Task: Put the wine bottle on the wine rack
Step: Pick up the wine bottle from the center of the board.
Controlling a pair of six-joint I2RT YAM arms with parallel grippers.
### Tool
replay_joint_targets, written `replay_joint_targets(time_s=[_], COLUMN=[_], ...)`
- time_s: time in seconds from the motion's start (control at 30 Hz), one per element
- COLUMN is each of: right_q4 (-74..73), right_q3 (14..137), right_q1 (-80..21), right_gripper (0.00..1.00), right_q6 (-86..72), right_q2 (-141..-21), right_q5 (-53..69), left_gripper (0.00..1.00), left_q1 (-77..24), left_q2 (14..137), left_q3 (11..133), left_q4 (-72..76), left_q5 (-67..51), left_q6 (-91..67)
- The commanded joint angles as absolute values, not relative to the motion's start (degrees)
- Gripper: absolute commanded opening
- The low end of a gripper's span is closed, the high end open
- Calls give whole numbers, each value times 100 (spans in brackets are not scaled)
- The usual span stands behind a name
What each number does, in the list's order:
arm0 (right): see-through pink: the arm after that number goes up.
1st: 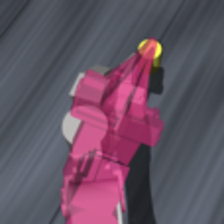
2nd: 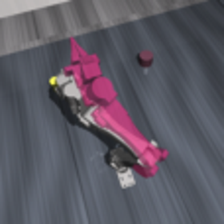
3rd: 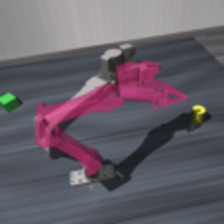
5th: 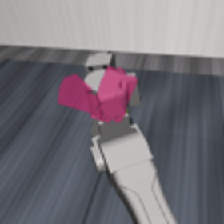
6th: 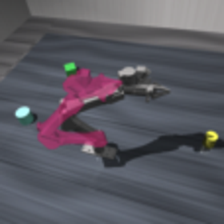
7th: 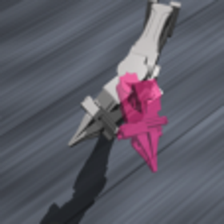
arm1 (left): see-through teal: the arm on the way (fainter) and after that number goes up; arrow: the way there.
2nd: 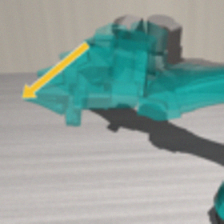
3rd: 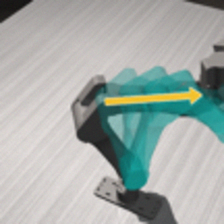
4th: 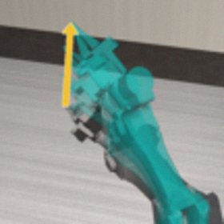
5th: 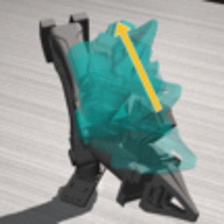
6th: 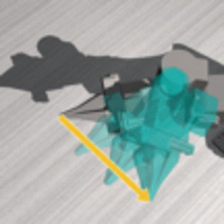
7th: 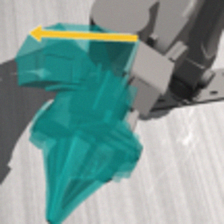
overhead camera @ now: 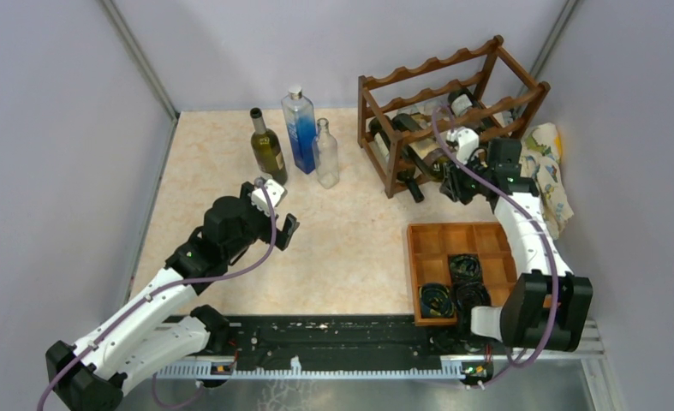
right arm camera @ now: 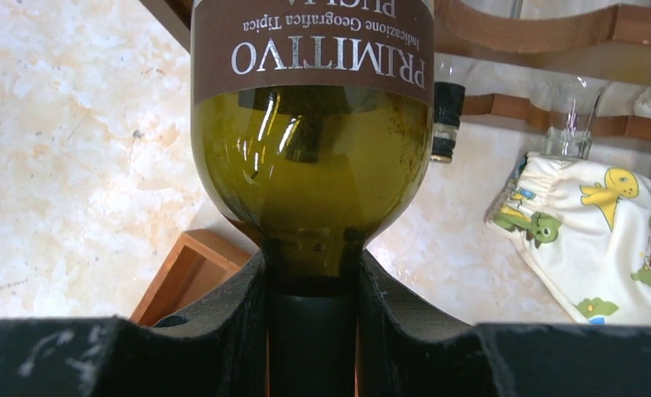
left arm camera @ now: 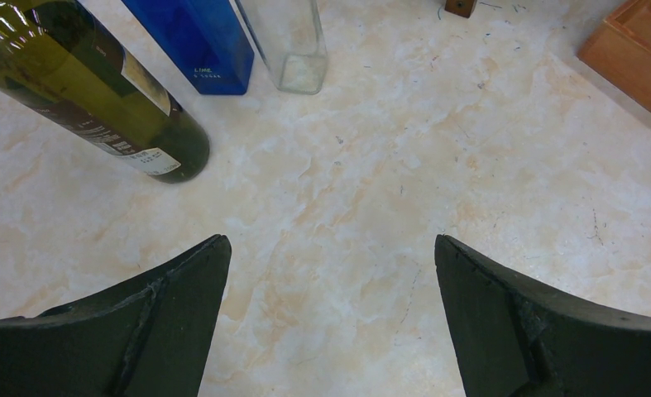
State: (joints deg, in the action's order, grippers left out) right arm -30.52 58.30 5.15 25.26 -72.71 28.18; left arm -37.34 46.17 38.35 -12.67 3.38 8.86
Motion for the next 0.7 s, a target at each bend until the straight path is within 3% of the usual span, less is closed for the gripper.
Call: replay_joint_targets(time_s=[0.0, 0.67], right_q4=[-1768, -726], right_q3=[6318, 6444], right_q1=[265, -485], right_gripper=[0, 0], right_q6=[2142, 1534], right_q2=[-7309, -7860], right_q5=[2714, 1966], left_gripper=[99, 99], left_q1=[-3706, -3707], left_q2=[4615, 4623], left_q3=[3829, 3822], left_q4=[-1184, -1175], left_q5=[262, 246], left_q6=[958, 959])
